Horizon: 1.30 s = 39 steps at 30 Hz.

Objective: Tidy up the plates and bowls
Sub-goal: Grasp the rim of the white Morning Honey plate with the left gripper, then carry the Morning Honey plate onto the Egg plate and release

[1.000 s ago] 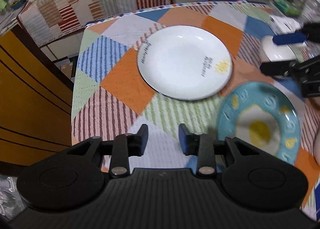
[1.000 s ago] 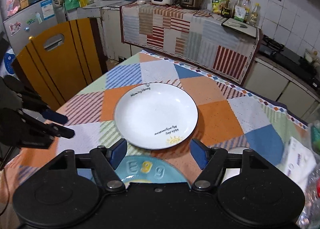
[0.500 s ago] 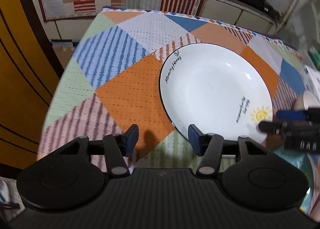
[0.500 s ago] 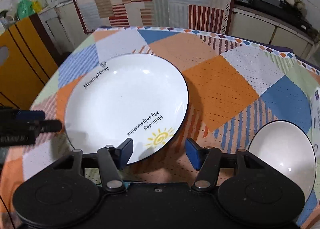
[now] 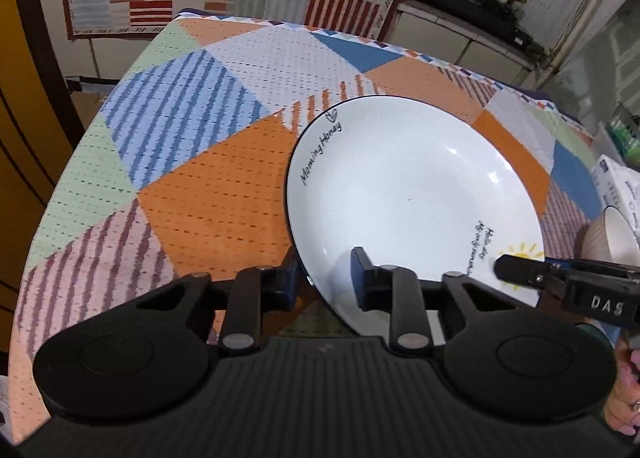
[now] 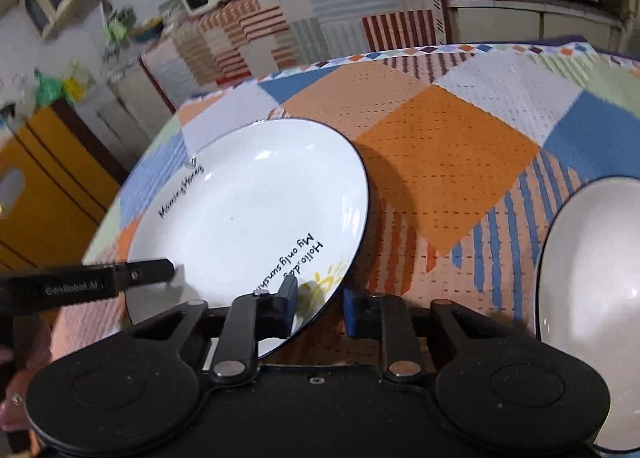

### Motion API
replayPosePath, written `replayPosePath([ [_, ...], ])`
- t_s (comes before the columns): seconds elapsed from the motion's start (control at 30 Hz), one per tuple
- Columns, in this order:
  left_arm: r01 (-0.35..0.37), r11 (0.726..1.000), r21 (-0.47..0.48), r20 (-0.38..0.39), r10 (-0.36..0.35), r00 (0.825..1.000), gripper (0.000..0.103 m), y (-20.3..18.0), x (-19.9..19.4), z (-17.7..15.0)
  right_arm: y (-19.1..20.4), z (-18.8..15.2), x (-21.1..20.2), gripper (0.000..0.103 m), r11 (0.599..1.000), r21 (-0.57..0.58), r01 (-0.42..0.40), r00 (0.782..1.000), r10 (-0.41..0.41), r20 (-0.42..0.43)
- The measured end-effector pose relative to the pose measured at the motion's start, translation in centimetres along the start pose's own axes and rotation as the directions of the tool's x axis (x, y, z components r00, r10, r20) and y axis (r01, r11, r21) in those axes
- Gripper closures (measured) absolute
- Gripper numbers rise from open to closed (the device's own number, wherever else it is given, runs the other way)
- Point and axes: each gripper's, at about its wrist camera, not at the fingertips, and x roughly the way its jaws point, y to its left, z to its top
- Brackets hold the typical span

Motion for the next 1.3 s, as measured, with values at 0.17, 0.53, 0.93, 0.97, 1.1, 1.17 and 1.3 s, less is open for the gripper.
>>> replayPosePath([
  [0.17, -0.009, 1.0, 0.011, -0.015, 0.009, 1.0, 0.081, -0.2, -0.2, 0.1, 0.0, 0.1, -0.1, 0.076, 0.998, -0.063, -0.028, 1.0, 0.028, -0.002],
  [0.53, -0.026, 0.991, 0.134, 0.035, 0.022, 0.999, 0.081, -3.3, -6.6, -1.1, 0.5, -0.2, -4.5, 0.077, 0.991, -0.12, -0.066, 0.997, 0.069, 0.025],
  [0.93, 0.017, 0.984, 0.177, 0.026, -0.022, 0.999, 0.081, -6.5, -14.0, -5.2, 1.3, -3.6, -12.6, 0.077, 0.987, -0.142, -0.073, 0.993, 0.085, 0.077],
  [0.97, 0.021, 0.984, 0.178, 0.021, -0.025, 0.999, 0.081, -6.7, -14.4, -5.6, 1.3, -4.1, -13.0, 0.076, 0.987, -0.144, -0.07, 0.994, 0.082, 0.078],
  [1.1, 0.037, 0.982, 0.184, -0.003, -0.037, 0.999, 0.081, -7.6, -15.1, -7.4, 1.1, -5.9, -14.4, 0.076, 0.988, -0.139, -0.064, 0.994, 0.075, 0.074],
  [1.17, 0.042, 0.98, 0.193, -0.015, -0.039, 0.999, 0.08, -8.0, -15.3, -8.4, 0.8, -6.8, -14.8, 0.076, 0.989, -0.132, -0.061, 0.995, 0.071, 0.07],
  [1.3, 0.055, 0.979, 0.195, -0.051, -0.046, 0.998, 0.08, -8.7, -15.2, -10.1, 0.2, -8.9, -15.4, 0.076, 0.993, -0.104, -0.054, 0.997, 0.06, 0.054],
])
